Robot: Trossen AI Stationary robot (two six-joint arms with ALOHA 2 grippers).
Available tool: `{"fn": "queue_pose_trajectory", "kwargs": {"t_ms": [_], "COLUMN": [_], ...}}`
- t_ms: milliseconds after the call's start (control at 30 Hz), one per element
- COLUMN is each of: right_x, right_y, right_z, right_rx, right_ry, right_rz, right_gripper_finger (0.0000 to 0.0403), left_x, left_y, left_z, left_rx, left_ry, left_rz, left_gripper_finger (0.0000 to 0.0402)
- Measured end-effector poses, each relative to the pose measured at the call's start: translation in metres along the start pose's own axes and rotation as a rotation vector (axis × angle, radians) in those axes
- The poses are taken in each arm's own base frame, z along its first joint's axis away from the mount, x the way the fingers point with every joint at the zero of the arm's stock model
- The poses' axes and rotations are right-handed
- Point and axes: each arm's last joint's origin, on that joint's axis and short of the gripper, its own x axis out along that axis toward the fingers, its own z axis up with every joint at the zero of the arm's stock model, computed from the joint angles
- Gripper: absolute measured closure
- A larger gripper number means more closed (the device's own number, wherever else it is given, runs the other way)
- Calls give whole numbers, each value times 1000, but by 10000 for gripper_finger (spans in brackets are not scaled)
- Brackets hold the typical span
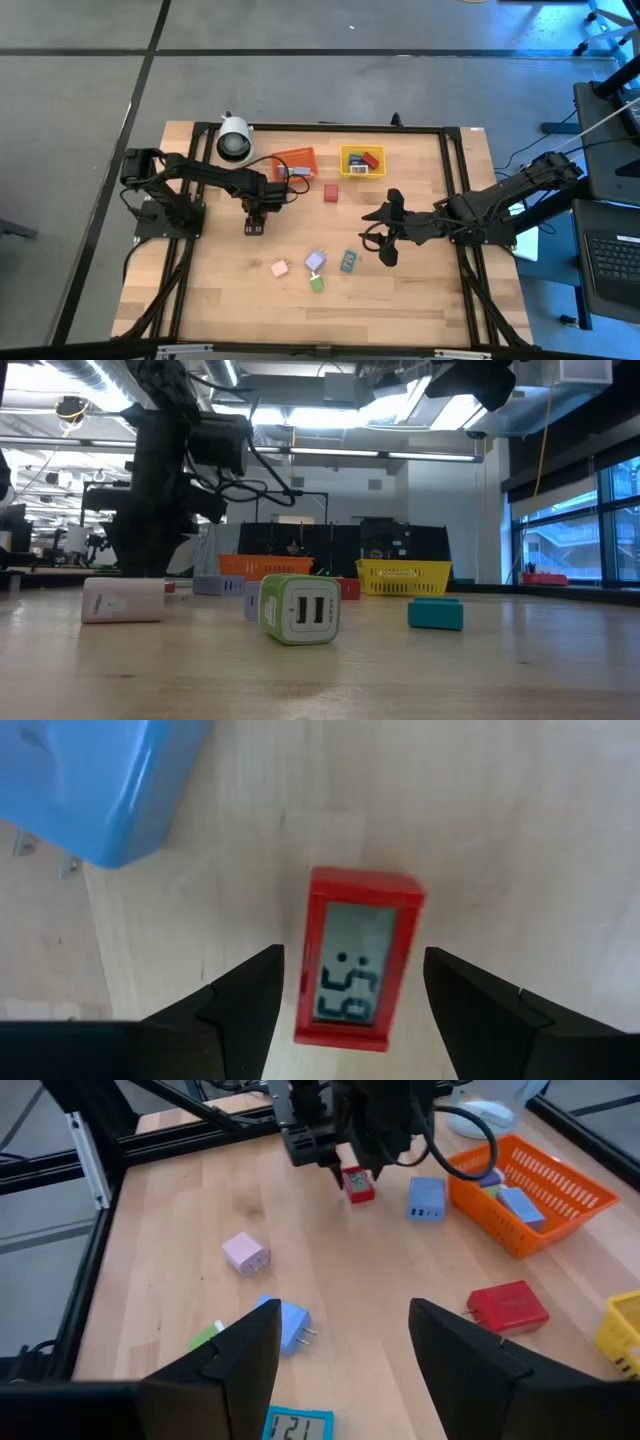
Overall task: Pick & Place Office items
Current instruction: Put the red digital clock into the yellow bin
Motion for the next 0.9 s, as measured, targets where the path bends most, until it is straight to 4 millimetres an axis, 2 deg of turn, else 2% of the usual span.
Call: {"fn": "queue_pose_trajectory", "kwargs": {"t_ms": [367, 500, 700, 900], "right_x": [0, 0, 0, 0], "right_y": [0, 0, 0, 0], "right_z": [0, 0, 0, 1], "right_rx": [2, 2, 2, 3], "right_ry": [-1, 0, -1, -5], "right_rz": [10, 10, 9, 7], "right_gripper_finger": [179, 179, 179, 179], "left_x": [15, 16, 9, 3], "left_y": [1, 0, 1, 1], "left_z": [4, 3, 2, 1], "left_rx": [23, 35, 33, 15], "left_ry": [69, 74, 38, 6], "left_rz": [10, 14, 21, 20], "left_gripper_finger": [168, 194, 259, 264]}}
